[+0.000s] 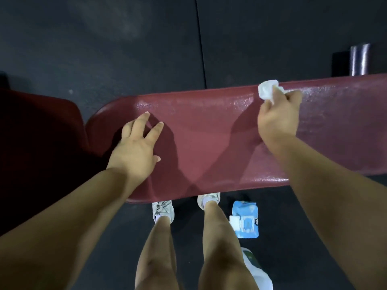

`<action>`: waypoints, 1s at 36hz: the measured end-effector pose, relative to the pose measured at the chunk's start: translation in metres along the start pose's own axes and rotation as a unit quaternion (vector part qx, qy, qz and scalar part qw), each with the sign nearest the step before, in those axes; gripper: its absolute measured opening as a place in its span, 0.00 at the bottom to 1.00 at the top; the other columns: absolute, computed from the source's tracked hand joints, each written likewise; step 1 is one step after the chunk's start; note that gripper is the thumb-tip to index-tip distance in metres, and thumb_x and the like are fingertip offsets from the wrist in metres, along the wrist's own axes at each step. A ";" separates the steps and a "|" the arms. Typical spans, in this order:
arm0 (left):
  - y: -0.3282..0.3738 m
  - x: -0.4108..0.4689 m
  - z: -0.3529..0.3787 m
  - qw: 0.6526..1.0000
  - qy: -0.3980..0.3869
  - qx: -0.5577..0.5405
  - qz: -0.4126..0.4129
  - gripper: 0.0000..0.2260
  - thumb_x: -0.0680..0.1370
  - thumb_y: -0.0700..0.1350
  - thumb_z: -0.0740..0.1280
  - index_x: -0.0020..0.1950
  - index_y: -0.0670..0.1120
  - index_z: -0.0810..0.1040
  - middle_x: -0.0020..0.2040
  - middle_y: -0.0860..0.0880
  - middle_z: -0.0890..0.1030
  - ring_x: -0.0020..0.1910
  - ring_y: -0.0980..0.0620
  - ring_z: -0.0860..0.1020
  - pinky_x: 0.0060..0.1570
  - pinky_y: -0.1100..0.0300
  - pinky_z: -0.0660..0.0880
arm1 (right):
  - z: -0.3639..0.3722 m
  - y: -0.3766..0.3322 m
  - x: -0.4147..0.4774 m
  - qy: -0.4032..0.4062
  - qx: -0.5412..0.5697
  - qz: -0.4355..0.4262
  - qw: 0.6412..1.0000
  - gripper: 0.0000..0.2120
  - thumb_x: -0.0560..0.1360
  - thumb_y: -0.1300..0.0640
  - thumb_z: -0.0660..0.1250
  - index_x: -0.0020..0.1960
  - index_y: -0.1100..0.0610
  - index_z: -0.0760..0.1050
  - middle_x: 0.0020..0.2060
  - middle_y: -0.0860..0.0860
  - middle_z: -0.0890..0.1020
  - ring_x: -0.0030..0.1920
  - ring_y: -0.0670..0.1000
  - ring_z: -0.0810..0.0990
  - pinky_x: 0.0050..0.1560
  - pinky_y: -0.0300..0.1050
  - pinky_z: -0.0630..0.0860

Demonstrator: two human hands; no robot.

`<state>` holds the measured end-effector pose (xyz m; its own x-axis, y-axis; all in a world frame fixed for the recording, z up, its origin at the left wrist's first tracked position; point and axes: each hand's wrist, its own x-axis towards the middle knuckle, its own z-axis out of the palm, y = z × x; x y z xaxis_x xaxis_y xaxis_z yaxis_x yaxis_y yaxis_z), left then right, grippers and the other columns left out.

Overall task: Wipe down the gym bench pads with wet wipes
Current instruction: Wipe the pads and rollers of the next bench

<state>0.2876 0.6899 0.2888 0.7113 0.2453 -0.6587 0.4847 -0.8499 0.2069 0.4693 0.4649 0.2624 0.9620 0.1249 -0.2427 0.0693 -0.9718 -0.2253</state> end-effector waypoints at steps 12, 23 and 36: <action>-0.020 0.000 0.005 0.999 0.030 -0.025 -0.033 0.38 0.73 0.51 0.72 0.77 0.55 0.53 0.77 0.52 0.42 0.75 0.45 0.44 0.73 0.53 0.49 | 0.047 -0.073 -0.076 -0.163 -0.032 -0.455 0.875 0.19 0.75 0.58 0.52 0.62 0.55 0.74 0.50 0.52 0.72 0.44 0.60 0.77 0.39 0.47 0.77; -0.030 -0.007 0.002 0.995 0.041 -0.032 -0.084 0.40 0.73 0.50 0.72 0.77 0.53 0.52 0.77 0.47 0.42 0.75 0.45 0.45 0.73 0.55 0.53 | 0.027 -0.083 -0.015 -0.048 0.011 0.009 0.999 0.23 0.75 0.62 0.57 0.70 0.59 0.65 0.64 0.60 0.65 0.52 0.56 0.71 0.50 0.46 0.69; -0.049 -0.024 -0.003 0.993 -0.018 0.011 -0.116 0.37 0.76 0.50 0.67 0.78 0.51 0.47 0.77 0.43 0.39 0.75 0.42 0.48 0.72 0.55 0.55 | 0.046 -0.105 -0.049 -0.147 -0.019 -0.345 0.927 0.21 0.74 0.61 0.52 0.66 0.53 0.66 0.57 0.59 0.70 0.49 0.61 0.75 0.41 0.50 0.74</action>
<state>0.2484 0.7276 0.2967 0.5625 0.4196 -0.7124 0.6219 -0.7825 0.0302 0.4029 0.5704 0.2549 0.5718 0.7627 -0.3022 0.6558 -0.6463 -0.3902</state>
